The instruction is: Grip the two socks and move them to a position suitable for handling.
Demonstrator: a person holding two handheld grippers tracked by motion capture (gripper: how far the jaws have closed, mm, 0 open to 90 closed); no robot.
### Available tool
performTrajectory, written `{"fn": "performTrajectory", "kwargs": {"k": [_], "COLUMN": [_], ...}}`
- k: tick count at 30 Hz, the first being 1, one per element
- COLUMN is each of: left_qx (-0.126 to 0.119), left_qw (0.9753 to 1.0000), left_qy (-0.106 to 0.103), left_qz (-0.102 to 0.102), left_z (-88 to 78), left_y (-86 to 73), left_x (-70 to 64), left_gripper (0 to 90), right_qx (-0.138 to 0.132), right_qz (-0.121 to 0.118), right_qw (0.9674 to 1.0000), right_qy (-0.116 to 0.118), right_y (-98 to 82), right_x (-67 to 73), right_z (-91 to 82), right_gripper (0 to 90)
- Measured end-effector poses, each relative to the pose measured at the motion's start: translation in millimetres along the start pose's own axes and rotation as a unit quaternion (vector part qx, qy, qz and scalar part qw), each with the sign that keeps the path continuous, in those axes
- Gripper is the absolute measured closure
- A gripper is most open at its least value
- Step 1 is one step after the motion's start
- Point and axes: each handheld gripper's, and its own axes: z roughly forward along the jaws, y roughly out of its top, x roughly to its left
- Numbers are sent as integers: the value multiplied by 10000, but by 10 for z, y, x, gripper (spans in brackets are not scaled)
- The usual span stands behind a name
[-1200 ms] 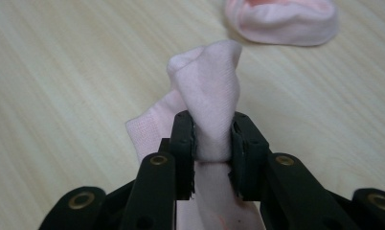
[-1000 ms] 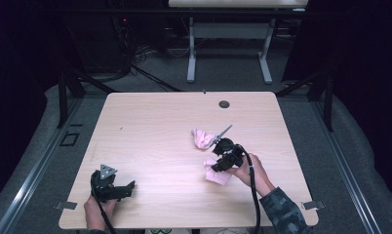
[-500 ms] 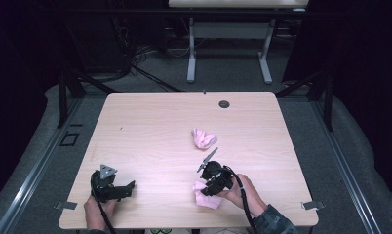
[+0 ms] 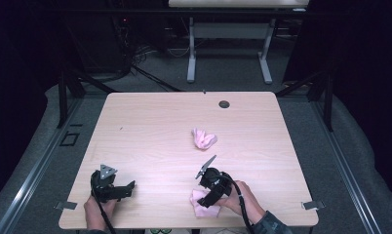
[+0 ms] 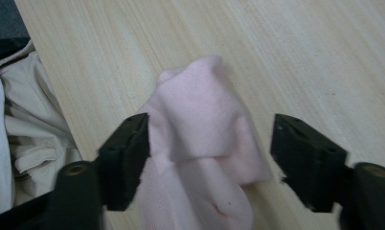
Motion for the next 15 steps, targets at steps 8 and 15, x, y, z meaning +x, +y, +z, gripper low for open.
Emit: {"fn": "performTrajectory", "kwargs": {"k": [8,15], "left_qx": [0,0], "left_qw": [10000,10000], "left_qy": [-2,-4], "left_qz": [1,3], "left_z": [0,0], "left_y": [0,0], "left_x": [0,1], "left_gripper": [19,19], "right_qx": [-349,-505], "right_qz": [135,307], "right_qw": [9993,9979], "right_qy": [1,-282], "right_y": [11,165], "right_x": [-147,-434], "right_z": [-286,-457], "right_gripper": [62,19]}}
